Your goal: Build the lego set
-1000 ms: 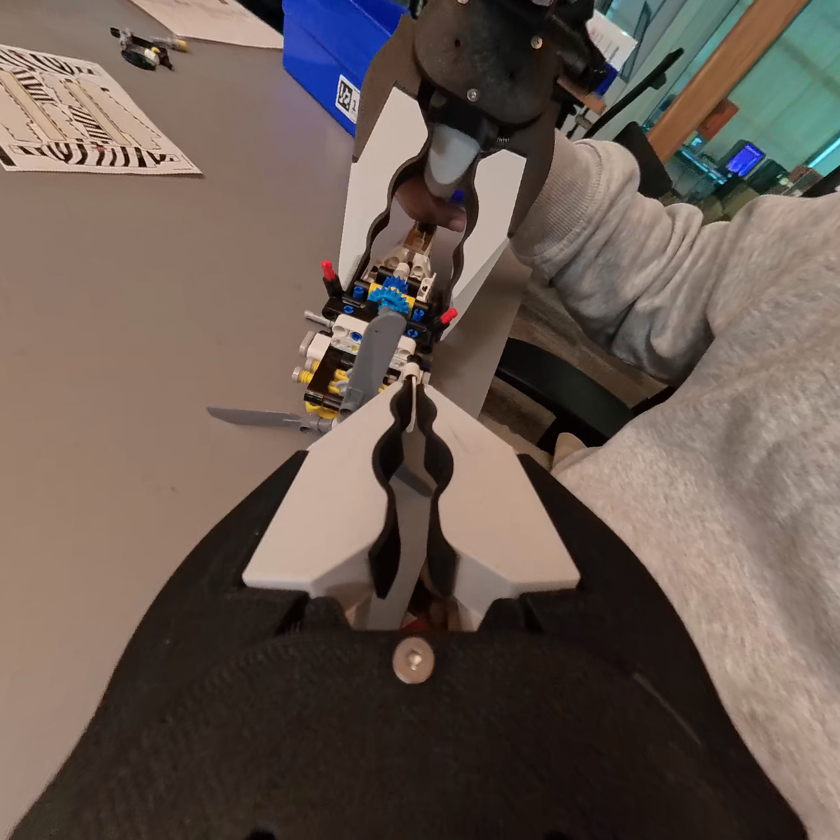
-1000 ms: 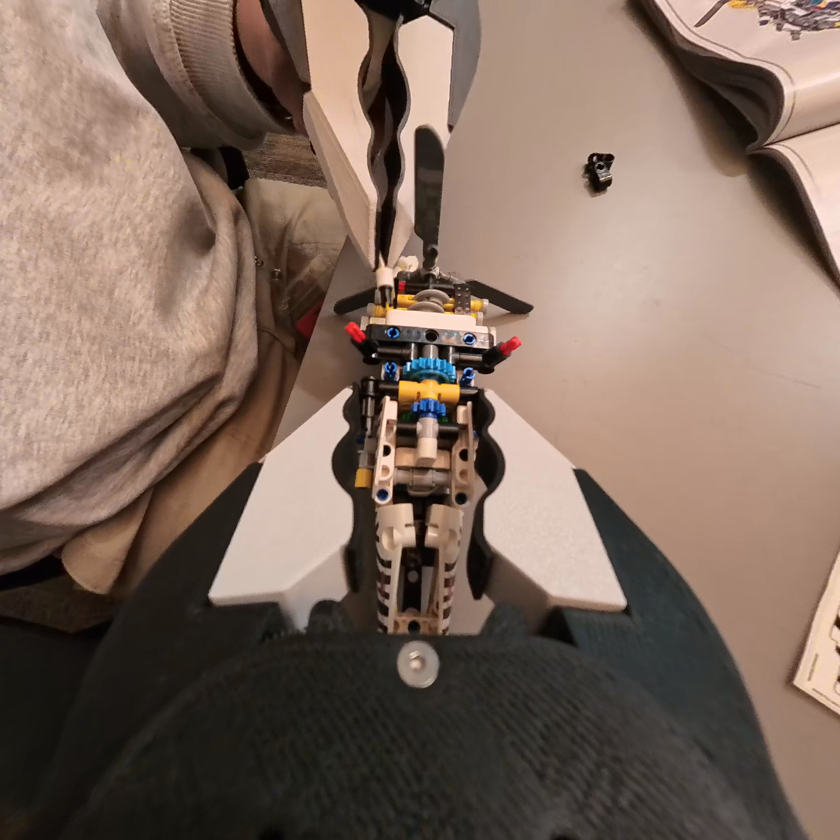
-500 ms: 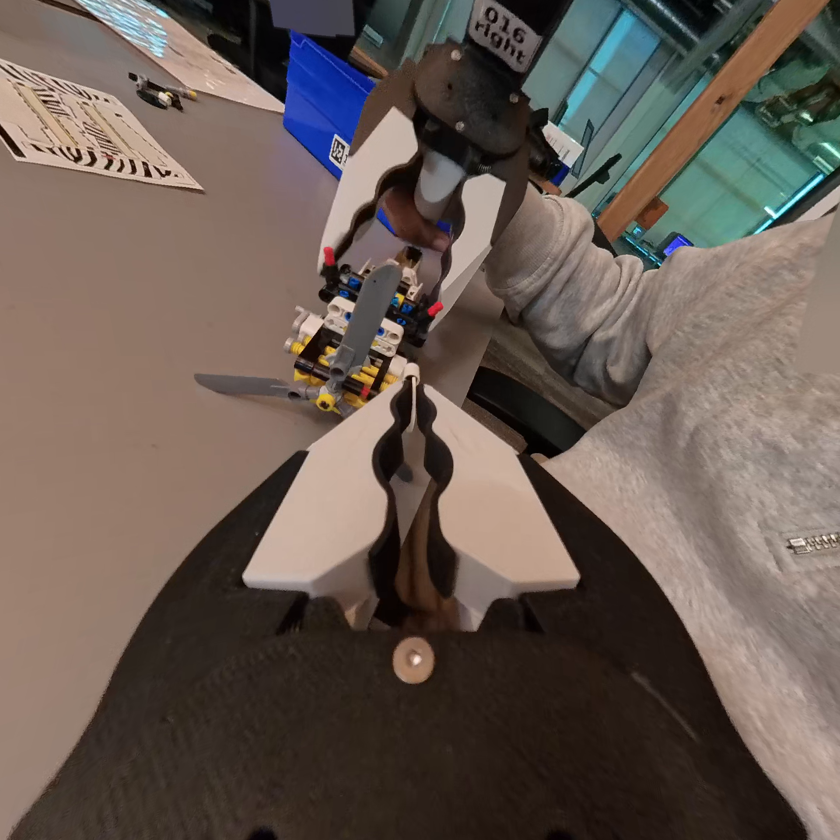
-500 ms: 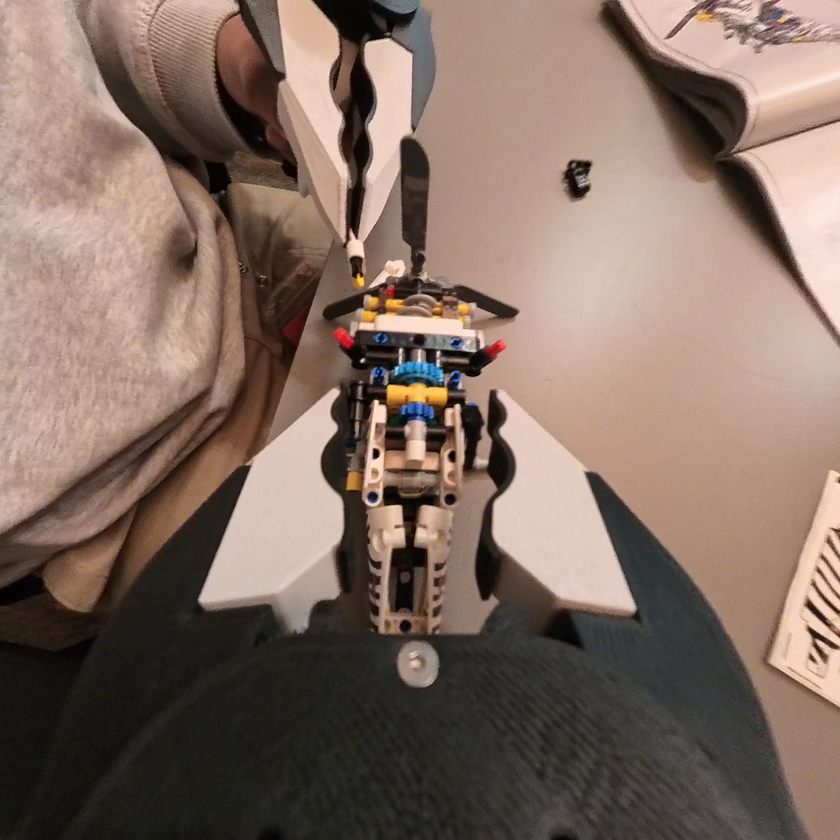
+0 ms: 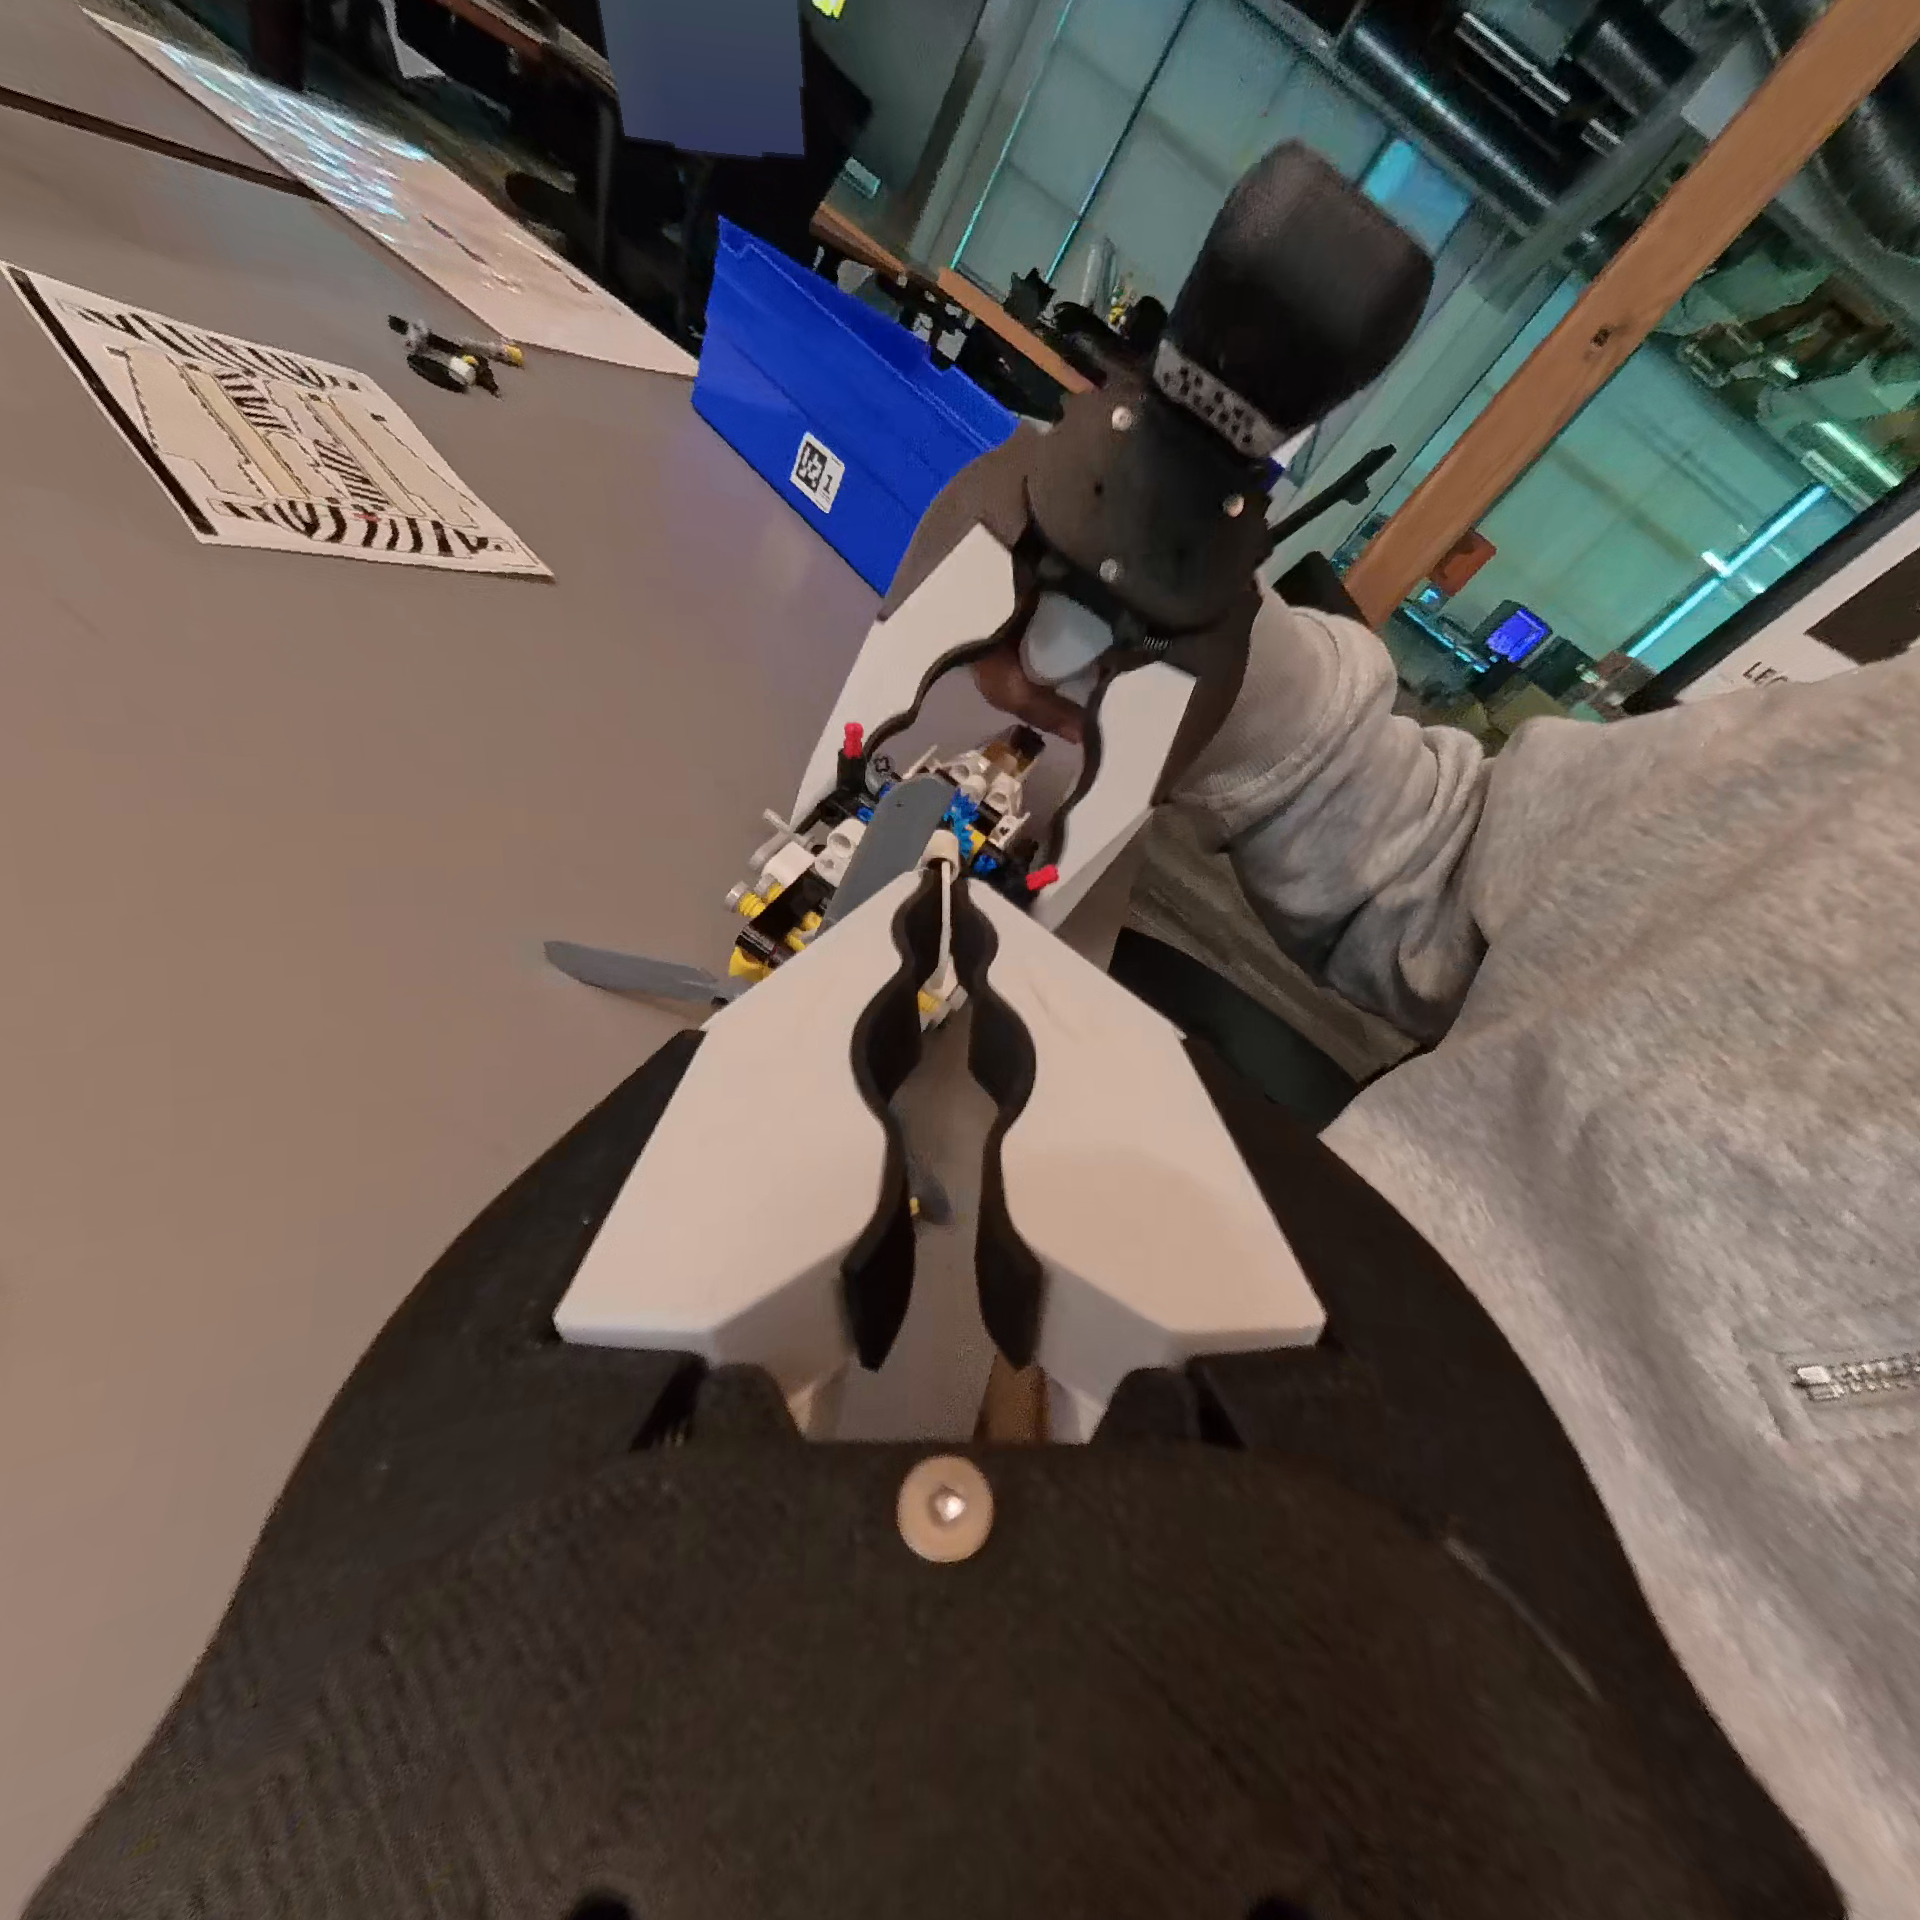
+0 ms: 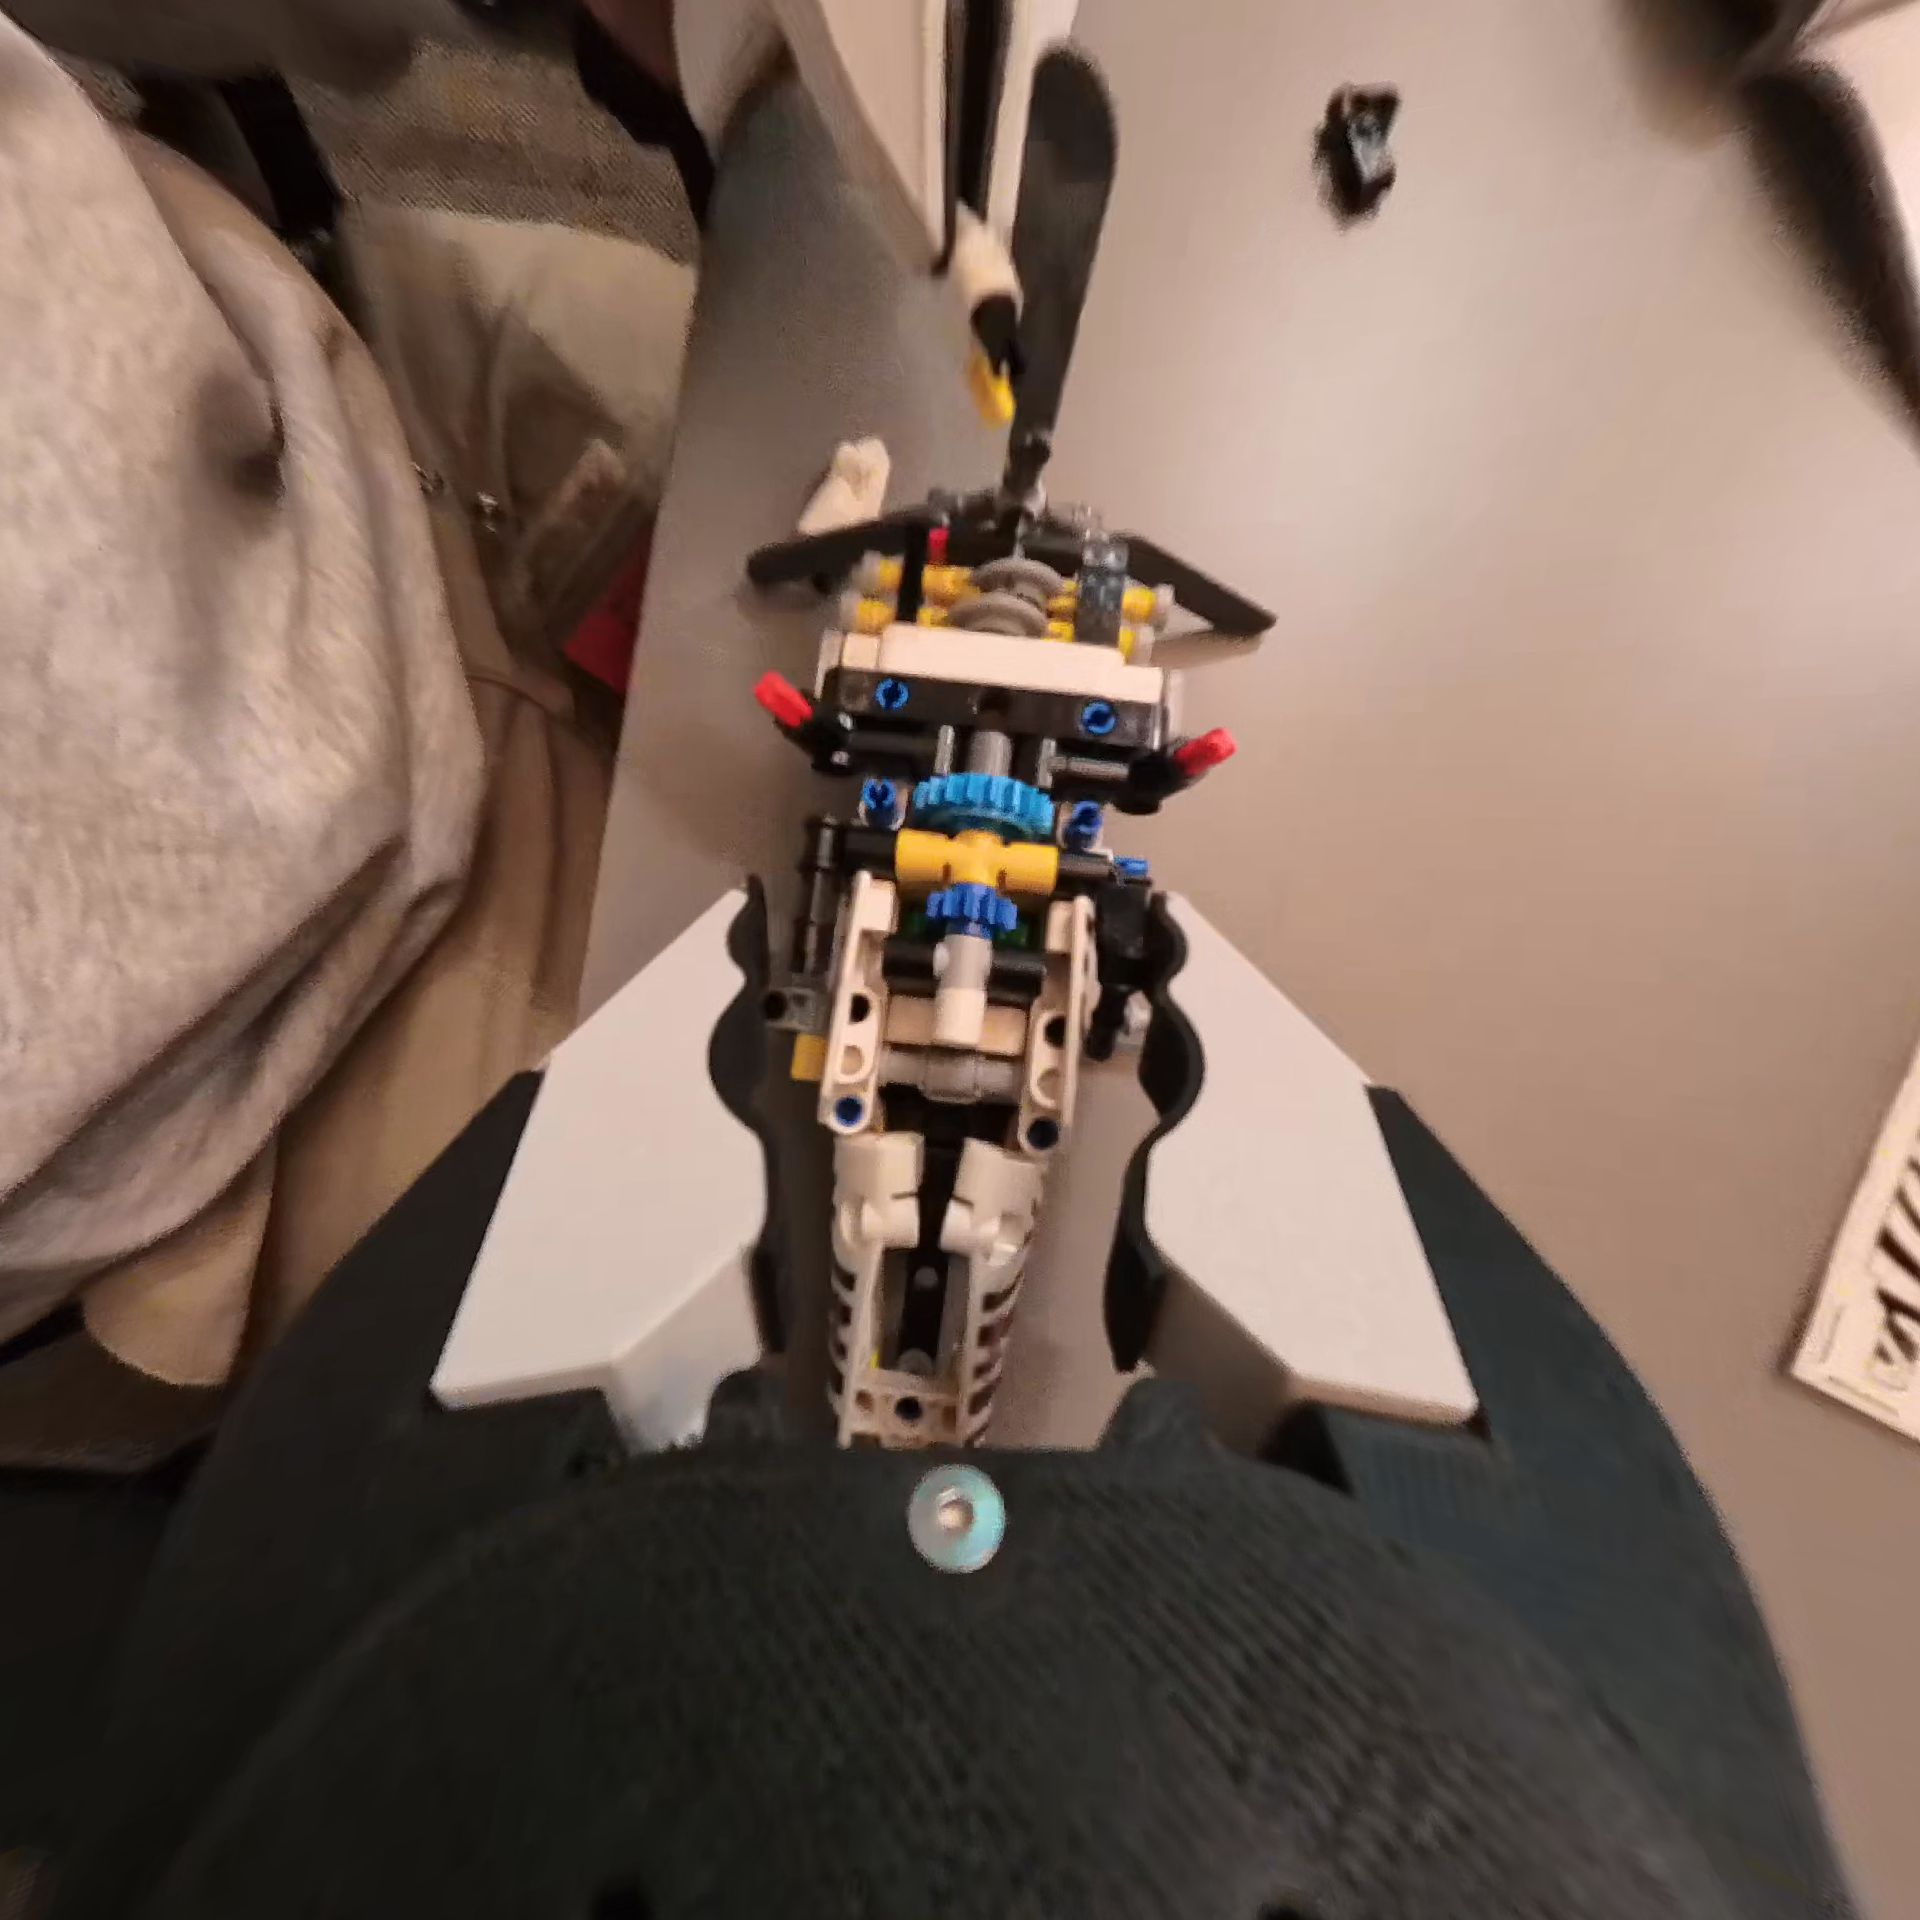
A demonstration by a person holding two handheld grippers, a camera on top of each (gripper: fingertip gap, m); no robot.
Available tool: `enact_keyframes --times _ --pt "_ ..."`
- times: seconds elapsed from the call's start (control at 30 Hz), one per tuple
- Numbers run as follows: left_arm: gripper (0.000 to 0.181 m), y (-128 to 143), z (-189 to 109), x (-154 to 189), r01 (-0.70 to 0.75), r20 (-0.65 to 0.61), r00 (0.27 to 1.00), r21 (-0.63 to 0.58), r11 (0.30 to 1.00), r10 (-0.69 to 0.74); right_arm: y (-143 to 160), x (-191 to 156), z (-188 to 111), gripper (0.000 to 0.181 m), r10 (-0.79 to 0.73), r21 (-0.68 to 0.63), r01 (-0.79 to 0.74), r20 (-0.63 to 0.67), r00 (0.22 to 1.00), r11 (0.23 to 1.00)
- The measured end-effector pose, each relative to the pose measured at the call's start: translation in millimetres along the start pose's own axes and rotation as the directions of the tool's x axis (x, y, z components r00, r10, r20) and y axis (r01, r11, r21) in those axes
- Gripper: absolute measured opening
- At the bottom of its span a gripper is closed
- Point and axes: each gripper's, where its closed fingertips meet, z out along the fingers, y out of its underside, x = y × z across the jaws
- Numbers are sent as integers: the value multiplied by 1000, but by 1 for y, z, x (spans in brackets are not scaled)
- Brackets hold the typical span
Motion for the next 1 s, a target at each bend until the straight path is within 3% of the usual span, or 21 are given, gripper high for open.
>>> enact_keyframes --times 0.03,0.27,0.6,0.77,1.0 --pt "0 -2 1 -1 11 -14 1000 -3 1000 -11 3 4 2 64 -2 -17 2 -28 1000 1000" --pt "0 -21 6 5 94 -132 987 6 996 -92 1 2 -1 62 -27 2 27 -11 1000 1000" --pt "0 -34 11 -7 196 -154 969 -8 981 -195 -1 6 -7 61 -42 4 42 -25 999 999" --pt "0 -37 0 14 96 -204 975 30 995 -88 3 8 -5 61 -20 -22 20 -20 1000 1000" --pt "0 8 12 21 -304 -59 952 -101 947 299 0 2 -6 61 15 -4 -15 32 999 1000"
